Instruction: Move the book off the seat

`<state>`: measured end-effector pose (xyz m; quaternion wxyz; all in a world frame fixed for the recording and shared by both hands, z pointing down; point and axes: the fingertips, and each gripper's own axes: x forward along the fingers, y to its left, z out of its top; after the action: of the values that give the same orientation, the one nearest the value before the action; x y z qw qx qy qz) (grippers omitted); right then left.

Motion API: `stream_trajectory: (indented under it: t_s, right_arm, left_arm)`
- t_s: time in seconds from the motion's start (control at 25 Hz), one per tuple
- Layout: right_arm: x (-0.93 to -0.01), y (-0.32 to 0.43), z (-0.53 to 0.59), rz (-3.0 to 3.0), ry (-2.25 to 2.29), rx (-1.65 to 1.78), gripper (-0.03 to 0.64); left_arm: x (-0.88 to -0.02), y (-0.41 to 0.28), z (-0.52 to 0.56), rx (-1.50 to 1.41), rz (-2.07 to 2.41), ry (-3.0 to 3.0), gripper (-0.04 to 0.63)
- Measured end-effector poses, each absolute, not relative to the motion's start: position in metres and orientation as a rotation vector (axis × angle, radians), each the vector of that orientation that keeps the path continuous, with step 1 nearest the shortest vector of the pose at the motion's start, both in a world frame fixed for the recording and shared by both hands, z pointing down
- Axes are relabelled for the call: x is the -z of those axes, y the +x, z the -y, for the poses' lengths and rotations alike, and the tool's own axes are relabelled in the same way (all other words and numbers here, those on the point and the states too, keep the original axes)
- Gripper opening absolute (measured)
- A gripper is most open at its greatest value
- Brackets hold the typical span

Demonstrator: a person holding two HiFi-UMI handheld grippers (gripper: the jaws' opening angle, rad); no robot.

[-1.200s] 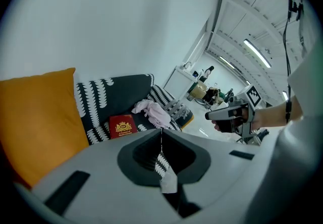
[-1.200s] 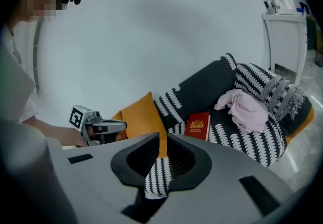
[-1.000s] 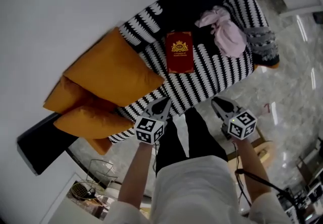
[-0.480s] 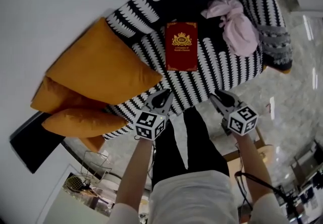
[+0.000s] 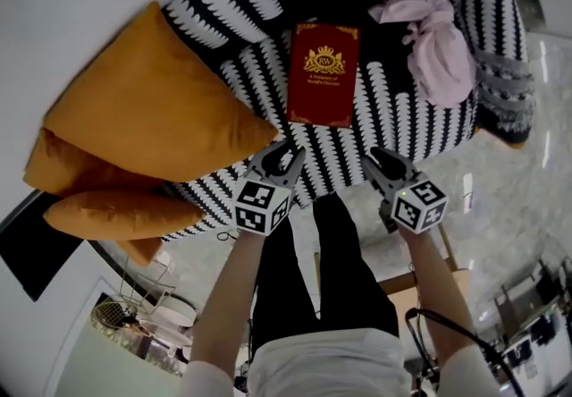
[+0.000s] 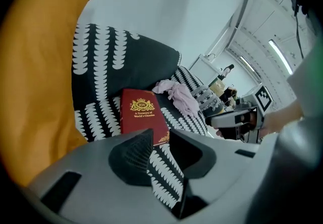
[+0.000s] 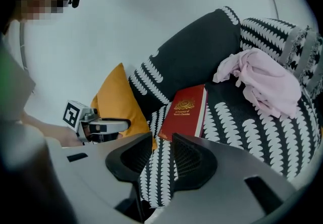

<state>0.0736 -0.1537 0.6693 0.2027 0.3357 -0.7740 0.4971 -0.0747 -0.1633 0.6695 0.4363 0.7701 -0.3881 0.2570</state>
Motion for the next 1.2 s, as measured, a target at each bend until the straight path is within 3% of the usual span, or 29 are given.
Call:
stream_trajectory:
  t_s: [0.28,0.6,1.2]
  right_arm:
    - [-0.721,0.060,0.154,2.131,0.897,-1.394,0.161]
    - [-0.774,0.063,0.158,2.065,0.943,-1.406,0.180]
    - [-0.801,0.047,0.173,2.026,0.962,-1.460,0.260]
  left_arm:
    - [-0.725,-0.082,0.169,-0.658,1.007,1.850,0.131]
    - [-0.774,-0.086,0.171,-0.718,0.989,1.797,0.215]
    - [-0.814,-0.082,0.180,-0.666,0.949,1.698,0.345]
